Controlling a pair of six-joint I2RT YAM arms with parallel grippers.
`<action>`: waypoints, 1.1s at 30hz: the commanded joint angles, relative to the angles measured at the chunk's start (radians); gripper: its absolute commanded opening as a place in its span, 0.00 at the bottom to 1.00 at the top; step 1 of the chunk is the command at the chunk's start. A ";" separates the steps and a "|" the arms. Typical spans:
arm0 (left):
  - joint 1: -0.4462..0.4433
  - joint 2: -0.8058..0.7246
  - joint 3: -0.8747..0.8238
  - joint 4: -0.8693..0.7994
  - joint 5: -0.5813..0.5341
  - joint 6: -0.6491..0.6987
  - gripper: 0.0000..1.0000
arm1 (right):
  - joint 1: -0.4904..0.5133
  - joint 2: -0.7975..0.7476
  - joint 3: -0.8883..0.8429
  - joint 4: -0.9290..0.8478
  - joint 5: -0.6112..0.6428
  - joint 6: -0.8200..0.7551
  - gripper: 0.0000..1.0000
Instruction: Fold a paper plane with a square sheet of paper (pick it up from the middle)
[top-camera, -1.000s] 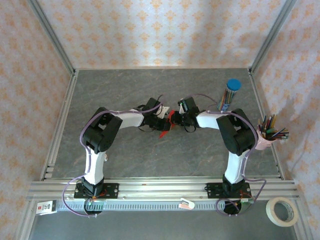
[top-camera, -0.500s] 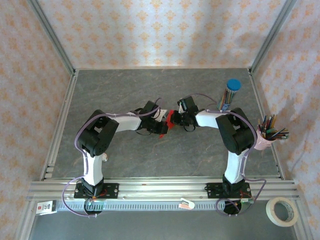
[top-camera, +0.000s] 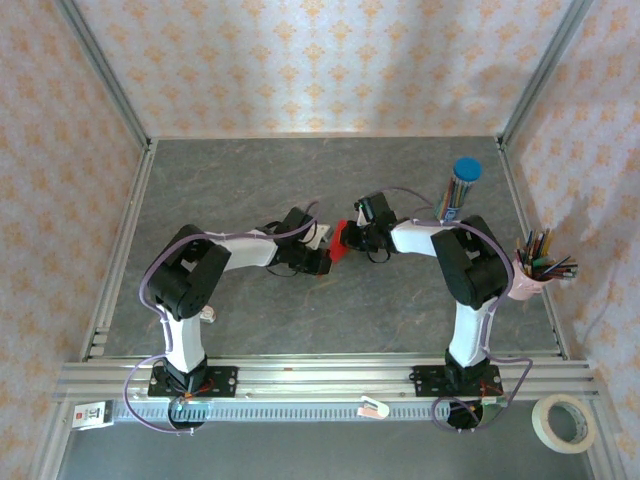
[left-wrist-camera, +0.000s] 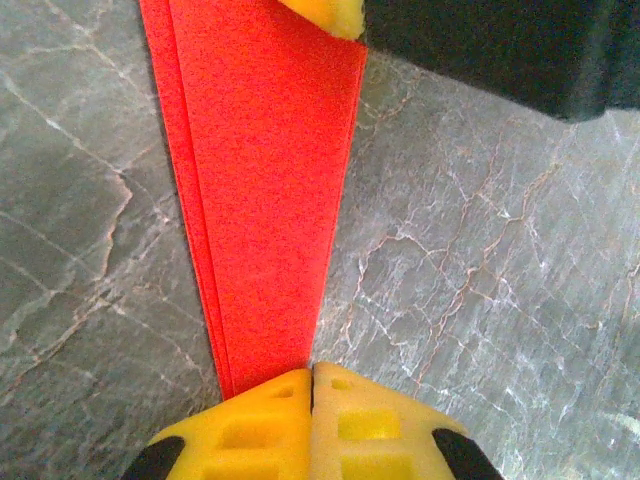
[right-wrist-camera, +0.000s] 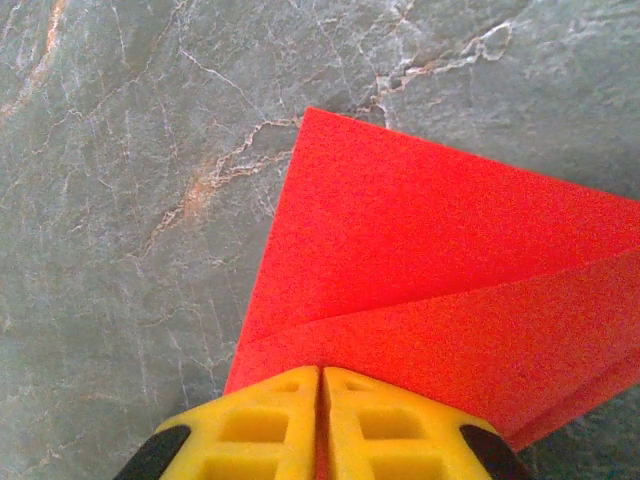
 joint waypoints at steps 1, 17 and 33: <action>-0.024 -0.017 -0.049 -0.179 -0.017 0.024 0.00 | -0.003 0.088 -0.028 -0.131 0.109 0.008 0.11; -0.026 -0.116 -0.146 -0.209 -0.073 0.004 0.00 | 0.001 0.072 -0.041 -0.114 0.060 -0.004 0.11; 0.009 -0.183 -0.059 -0.023 -0.062 -0.152 0.00 | 0.108 0.006 -0.054 -0.025 -0.078 0.022 0.11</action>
